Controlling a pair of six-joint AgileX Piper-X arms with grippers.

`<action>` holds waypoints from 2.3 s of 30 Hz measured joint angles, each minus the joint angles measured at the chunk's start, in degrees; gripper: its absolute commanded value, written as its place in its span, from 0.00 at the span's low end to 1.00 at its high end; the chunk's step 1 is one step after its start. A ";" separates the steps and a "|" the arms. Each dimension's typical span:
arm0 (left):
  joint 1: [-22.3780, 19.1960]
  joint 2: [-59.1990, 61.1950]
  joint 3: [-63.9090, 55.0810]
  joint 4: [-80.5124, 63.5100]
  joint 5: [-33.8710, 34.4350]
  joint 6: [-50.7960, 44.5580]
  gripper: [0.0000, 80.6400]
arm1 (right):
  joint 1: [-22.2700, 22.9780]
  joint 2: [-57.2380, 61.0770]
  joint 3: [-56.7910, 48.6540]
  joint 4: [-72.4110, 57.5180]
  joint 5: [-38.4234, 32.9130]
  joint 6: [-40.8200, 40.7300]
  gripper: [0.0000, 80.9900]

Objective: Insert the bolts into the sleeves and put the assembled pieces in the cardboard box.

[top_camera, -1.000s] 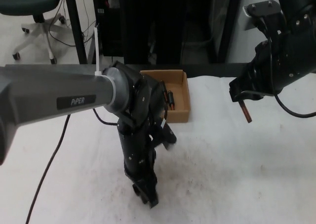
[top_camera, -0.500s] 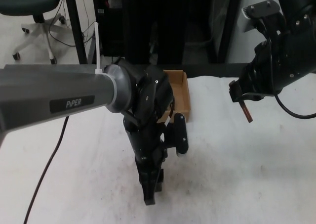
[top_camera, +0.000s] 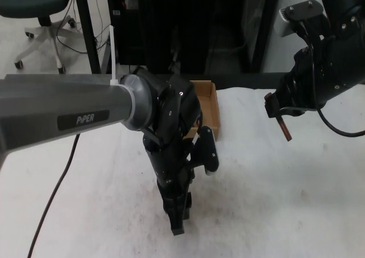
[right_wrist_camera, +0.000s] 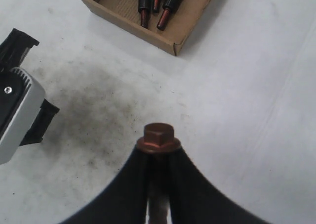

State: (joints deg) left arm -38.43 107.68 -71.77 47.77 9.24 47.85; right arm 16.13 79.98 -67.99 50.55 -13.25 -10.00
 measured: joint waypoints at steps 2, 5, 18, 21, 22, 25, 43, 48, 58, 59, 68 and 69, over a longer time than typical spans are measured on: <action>-0.08 0.00 0.00 -0.10 0.00 -0.04 0.60 | 0.00 0.00 0.00 0.00 0.00 0.00 0.01; -0.24 0.00 0.00 -0.10 -0.12 -0.50 0.60 | 0.00 0.00 0.00 0.00 0.00 0.00 0.01; -0.01 0.00 0.00 -0.80 -2.88 -48.81 0.60 | 0.00 0.00 0.00 0.00 0.00 0.00 0.01; 0.52 0.00 0.00 -0.31 -2.93 -69.32 0.60 | 0.00 0.00 0.00 0.00 0.00 0.00 0.01; 0.65 0.00 0.00 0.11 -2.62 -74.23 0.60 | 0.00 0.00 0.00 0.00 0.00 0.00 0.01; 0.81 0.00 0.00 1.05 -0.31 -87.35 0.60 | 0.00 0.00 0.00 0.00 0.00 0.00 0.01; 0.70 1.76 0.00 -3.17 1.10 -92.49 0.47 | 0.00 0.00 0.00 0.00 0.00 0.00 0.01; 0.70 2.14 0.00 -3.17 1.10 -90.96 0.47 | 0.00 0.00 0.00 0.00 0.00 0.00 0.01; 0.70 3.69 -0.35 -2.63 2.05 -90.73 0.47 | 0.00 0.00 0.00 0.00 0.00 0.00 0.01; 0.70 3.68 -0.36 -2.52 2.05 -90.73 0.47 | 0.00 0.00 0.00 0.00 0.00 0.00 0.01; 0.70 3.89 -0.36 -2.21 2.05 -89.69 0.01 | 0.00 0.00 0.00 0.00 0.00 0.00 0.01; 0.70 3.89 -0.36 -2.21 2.05 -88.88 0.00 | 0.00 0.00 0.00 0.00 0.00 0.00 0.01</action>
State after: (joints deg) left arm -37.73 111.57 -72.13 45.56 11.29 -41.03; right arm 16.13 79.98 -67.99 50.55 -13.25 -10.00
